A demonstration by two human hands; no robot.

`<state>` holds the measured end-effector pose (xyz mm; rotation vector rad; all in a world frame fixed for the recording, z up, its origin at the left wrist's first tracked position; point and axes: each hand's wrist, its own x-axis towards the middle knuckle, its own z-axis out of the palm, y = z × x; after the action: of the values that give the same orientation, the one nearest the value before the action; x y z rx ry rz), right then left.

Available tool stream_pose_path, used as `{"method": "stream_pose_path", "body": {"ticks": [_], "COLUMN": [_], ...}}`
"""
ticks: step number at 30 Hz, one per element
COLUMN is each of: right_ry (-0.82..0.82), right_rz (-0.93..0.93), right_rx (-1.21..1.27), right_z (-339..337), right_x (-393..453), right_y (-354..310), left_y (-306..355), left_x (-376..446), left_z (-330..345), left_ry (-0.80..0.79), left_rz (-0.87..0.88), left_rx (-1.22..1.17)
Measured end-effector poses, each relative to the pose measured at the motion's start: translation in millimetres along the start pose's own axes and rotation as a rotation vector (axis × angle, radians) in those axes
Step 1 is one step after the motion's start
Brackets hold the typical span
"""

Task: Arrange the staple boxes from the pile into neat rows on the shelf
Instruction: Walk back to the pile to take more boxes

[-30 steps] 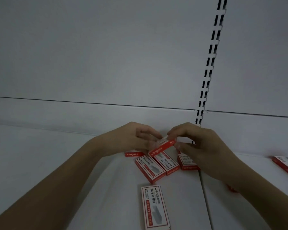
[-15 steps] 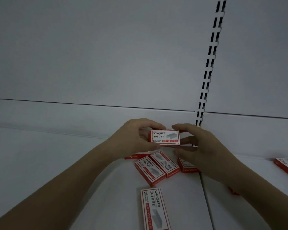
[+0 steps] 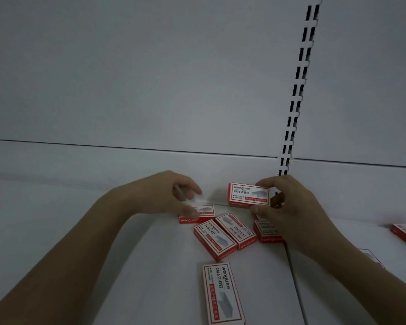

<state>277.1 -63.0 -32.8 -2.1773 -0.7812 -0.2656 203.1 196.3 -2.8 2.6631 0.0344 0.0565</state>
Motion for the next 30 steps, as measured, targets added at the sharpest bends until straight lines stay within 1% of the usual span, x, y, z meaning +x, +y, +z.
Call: {"method": "stream_pose_path", "body": {"ticks": [2, 5, 10, 15, 19, 22, 23, 26, 30], "right_ry": [-0.012, -0.027, -0.034, -0.051, -0.060, -0.050, -0.042, 0.018, 0.047], "right_rz": [0.019, 0.023, -0.002, -0.005, -0.014, -0.045, -0.061, -0.065, -0.075], "right_rx": [0.011, 0.020, 0.005, 0.001, -0.010, 0.032, 0.053, 0.101, 0.086], "right_z": [-2, -4, -9, -13, -11, -11, -12, -16, -27], "right_x": [1, 3, 6, 8, 7, 5, 5, 5, 7], "right_y": [3, 5, 13, 21, 20, 18, 18, 21, 23], "left_y": [-2, -4, -7, -5, -7, -8, -7, -3, 21], "left_x": [1, 2, 1, 3, 6, 6, 6, 4, 2], "left_z": [6, 8, 4, 9, 10, 4, 2, -3, 7], "left_ry": [-0.058, -0.044, -0.067, -0.051, -0.020, 0.065, 0.113, 0.238, 0.353], "left_rz": [-0.014, -0.019, -0.010, -0.044, -0.034, -0.007, 0.011, 0.048, 0.115], "left_rx": [0.010, 0.045, 0.082, 0.135, 0.155, 0.177, 0.152, -0.033, -0.108]}}
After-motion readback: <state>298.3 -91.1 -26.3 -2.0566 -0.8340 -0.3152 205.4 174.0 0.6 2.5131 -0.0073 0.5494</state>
